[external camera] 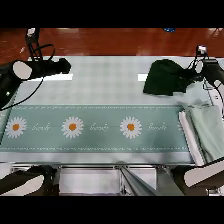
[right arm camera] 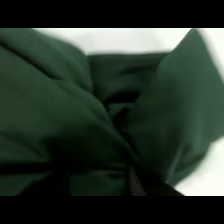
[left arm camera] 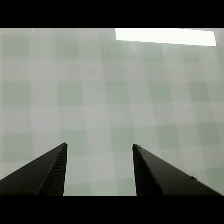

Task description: Fold the shirts.

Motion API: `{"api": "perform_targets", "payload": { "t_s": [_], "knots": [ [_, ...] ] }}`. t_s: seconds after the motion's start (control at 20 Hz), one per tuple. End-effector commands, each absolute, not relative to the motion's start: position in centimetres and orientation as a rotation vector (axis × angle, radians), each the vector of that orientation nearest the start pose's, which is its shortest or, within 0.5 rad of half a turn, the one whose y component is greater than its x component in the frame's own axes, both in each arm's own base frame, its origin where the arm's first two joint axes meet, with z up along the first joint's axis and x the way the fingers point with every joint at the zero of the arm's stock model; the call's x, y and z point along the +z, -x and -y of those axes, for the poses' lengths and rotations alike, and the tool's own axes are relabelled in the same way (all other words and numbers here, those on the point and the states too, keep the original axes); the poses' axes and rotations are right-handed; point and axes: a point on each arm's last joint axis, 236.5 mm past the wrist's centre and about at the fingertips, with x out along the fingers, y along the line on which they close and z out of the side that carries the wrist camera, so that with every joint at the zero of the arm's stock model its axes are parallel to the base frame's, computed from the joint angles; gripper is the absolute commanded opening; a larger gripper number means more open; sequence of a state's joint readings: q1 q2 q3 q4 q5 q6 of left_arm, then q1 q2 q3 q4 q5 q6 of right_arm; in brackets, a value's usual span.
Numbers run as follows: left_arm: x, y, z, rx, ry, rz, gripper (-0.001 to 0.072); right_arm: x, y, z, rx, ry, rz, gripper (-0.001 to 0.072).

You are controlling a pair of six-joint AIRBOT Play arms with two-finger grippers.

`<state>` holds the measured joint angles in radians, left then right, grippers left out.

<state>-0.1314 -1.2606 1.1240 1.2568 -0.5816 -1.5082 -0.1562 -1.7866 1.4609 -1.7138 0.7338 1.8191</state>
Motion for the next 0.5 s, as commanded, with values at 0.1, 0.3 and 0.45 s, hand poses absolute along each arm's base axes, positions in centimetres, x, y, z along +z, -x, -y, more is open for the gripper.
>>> {"api": "perform_targets", "payload": {
  "t_s": [0.1, 0.3, 0.45],
  "knots": [
    [9.8, -46.4, 8.8, -0.211, 0.218, -0.791, 0.0504, -9.4, -51.4, 7.5, -0.175, -0.227, -1.206, 0.0029],
    [15.5, -42.6, 3.3, -0.142, 0.242, -0.827, 0.0504, 1.4, -54.5, 4.6, -0.028, -0.250, -1.049, 0.0029],
    [16.9, -37.4, 3.3, -0.191, 0.286, -0.865, 0.0504, 14.5, -56.1, 1.6, 0.079, -0.250, -0.779, 0.0028]
  ]
}}
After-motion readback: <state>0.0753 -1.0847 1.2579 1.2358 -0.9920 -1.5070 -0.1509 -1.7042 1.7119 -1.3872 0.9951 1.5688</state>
